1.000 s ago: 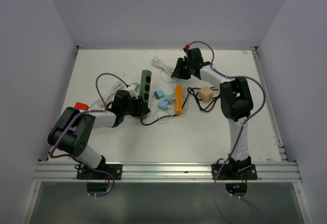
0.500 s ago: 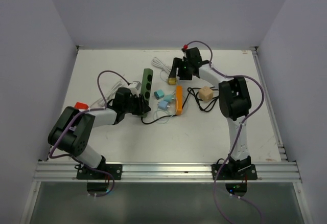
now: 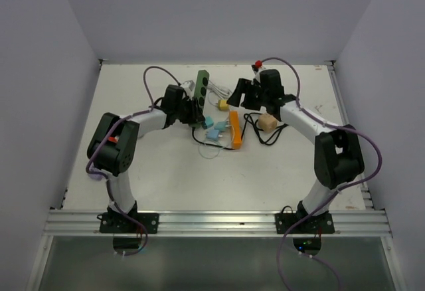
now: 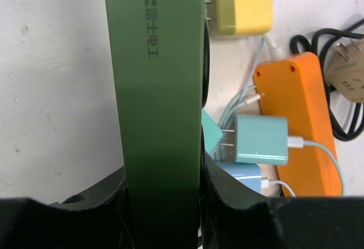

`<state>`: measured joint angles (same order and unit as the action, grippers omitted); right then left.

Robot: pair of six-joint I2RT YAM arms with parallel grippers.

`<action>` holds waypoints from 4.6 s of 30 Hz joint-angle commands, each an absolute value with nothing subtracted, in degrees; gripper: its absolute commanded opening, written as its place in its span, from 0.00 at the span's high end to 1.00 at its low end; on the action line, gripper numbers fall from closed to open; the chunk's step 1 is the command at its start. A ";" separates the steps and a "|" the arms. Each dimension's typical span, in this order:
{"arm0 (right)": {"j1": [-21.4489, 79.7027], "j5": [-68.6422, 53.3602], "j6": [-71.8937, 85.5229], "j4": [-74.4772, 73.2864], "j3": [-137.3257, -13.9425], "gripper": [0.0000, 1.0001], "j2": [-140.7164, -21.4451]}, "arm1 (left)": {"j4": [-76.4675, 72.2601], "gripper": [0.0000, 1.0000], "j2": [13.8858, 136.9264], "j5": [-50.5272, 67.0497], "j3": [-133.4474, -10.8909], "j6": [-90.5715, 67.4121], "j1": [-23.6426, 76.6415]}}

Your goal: Pull the plug off the socket

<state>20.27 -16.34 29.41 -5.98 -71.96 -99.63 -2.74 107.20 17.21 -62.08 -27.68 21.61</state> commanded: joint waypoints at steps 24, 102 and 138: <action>20.21 -19.60 27.60 -1.49 -63.11 0.27 -93.69 | -0.09 0.45 114.87 21.97 -70.58 -26.54 13.97; 17.58 -35.95 21.80 10.55 -48.34 0.22 -87.10 | 12.92 0.00 67.42 -13.09 -40.00 14.50 -11.60; 16.35 -32.35 19.87 7.21 -47.20 0.22 -84.73 | 13.54 0.12 68.11 -5.19 -39.46 18.02 -12.74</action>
<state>16.84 -33.69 21.28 7.70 -47.44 -86.63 13.50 67.31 -7.44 -38.52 17.61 -12.58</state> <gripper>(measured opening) 0.778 0.889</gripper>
